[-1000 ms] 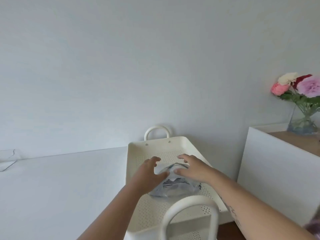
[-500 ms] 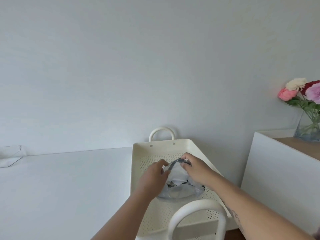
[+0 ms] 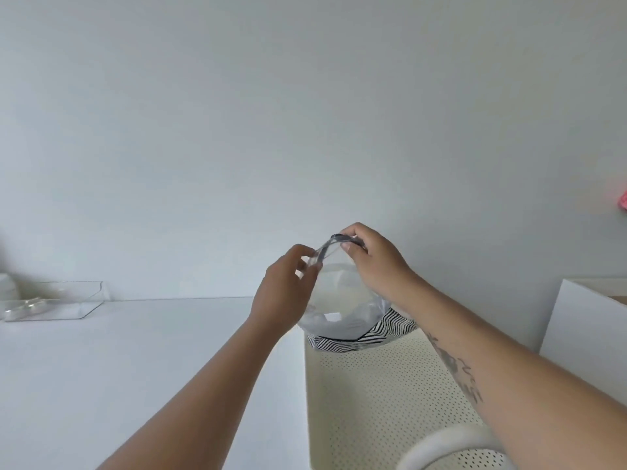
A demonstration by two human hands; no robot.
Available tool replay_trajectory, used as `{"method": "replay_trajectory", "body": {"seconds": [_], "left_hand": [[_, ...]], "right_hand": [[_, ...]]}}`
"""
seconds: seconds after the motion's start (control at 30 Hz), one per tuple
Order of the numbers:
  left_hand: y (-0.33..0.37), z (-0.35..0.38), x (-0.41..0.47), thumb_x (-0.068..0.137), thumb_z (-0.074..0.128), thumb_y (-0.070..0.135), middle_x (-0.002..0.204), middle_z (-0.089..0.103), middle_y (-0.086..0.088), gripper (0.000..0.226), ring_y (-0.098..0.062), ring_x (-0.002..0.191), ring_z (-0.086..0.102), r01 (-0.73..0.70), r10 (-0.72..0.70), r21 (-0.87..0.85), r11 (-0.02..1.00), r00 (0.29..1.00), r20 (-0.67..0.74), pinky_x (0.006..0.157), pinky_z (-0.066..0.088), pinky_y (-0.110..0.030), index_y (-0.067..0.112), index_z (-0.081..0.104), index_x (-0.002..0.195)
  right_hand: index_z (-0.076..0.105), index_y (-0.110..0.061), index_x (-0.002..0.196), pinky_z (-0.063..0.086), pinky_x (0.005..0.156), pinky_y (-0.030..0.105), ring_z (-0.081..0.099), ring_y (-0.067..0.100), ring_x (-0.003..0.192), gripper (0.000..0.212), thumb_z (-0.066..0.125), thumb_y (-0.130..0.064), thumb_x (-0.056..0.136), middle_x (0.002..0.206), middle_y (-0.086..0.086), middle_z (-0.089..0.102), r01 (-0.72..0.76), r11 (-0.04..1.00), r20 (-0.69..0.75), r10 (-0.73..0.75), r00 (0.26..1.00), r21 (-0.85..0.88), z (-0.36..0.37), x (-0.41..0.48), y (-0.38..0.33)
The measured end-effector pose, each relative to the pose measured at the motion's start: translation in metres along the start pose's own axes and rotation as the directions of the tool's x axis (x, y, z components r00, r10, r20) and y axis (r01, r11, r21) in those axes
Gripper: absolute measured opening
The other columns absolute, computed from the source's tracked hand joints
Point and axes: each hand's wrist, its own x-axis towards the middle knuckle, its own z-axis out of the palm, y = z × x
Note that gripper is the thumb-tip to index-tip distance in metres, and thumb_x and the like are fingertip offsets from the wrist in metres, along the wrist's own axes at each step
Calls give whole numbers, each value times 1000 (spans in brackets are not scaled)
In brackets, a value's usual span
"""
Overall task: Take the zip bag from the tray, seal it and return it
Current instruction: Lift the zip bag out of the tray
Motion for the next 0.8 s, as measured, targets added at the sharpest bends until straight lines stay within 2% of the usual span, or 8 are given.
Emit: {"method": "replay_trajectory", "body": {"seconds": [0.1, 0.23, 0.37, 0.5, 0.57, 0.63, 0.7, 0.8], "left_hand": [[-8, -29, 5, 91, 52, 47, 80, 65, 10, 5, -7, 59, 64, -12, 11, -14, 1000, 996, -83, 55, 55, -34, 43, 55, 94], [-26, -64, 11, 92, 51, 45, 82, 64, 9, 9, -13, 65, 64, -30, 30, 6, 1000, 984, -178, 61, 57, -40, 41, 54, 100], [-48, -99, 13, 92, 51, 45, 84, 62, 9, 12, -16, 72, 63, -24, 34, 46, 999, 970, -239, 65, 55, -41, 40, 55, 103], [-82, -128, 3, 93, 51, 44, 87, 61, 13, 11, -3, 77, 59, 17, 16, 116, 993, 962, -274, 66, 52, -35, 42, 53, 104], [-104, -137, -9, 94, 49, 44, 94, 62, 13, 14, 1, 84, 58, 63, -17, 171, 983, 967, -255, 69, 51, -34, 41, 52, 107], [-127, -142, -25, 95, 48, 43, 98, 61, 13, 15, -3, 89, 58, 92, -38, 234, 968, 973, -229, 73, 52, -35, 41, 51, 109], [-148, -145, -43, 94, 49, 43, 100, 61, 15, 15, -6, 94, 57, 116, -61, 261, 958, 976, -209, 75, 53, -35, 42, 51, 109], [-172, -149, -66, 91, 51, 46, 104, 61, 18, 18, -6, 101, 56, 154, -113, 224, 962, 976, -186, 77, 50, -32, 44, 51, 110]], "right_hand": [[62, -17, 105, 33, 62, 0, 50, -2, 77, 13, 51, -14, 98, 97, 2, 63, 98, 995, -26, -98, 995, 17, 22, 18, -23], [62, -18, 105, 34, 66, 2, 53, 9, 84, 14, 50, -15, 98, 101, 6, 62, 164, 984, -36, -162, 986, 68, 58, 39, -45], [61, -20, 107, 36, 73, 3, 56, 13, 92, 15, 49, -17, 99, 105, 6, 61, 192, 970, -53, -186, 981, 149, 102, 54, -61], [59, -25, 105, 42, 76, 15, 58, 13, 92, 13, 48, -21, 100, 101, 2, 63, 218, 943, -91, -202, 975, 253, 157, 50, -70], [59, -24, 106, 48, 82, 30, 59, 16, 95, 14, 47, -21, 100, 101, -2, 65, 204, 939, -81, -189, 979, 276, 186, 38, -66], [57, -25, 110, 49, 86, 41, 58, 19, 97, 16, 44, -24, 101, 103, -5, 65, 158, 956, -52, -150, 987, 247, 215, 20, -55], [54, -29, 114, 48, 88, 43, 57, 19, 98, 18, 41, -27, 102, 104, -8, 63, 114, 980, -29, -111, 993, 162, 238, 0, -43], [50, -33, 120, 43, 92, 40, 55, 19, 104, 21, 39, -32, 102, 110, -7, 61, 27, 998, -59, -24, 998, 62, 260, -23, -33]]}}
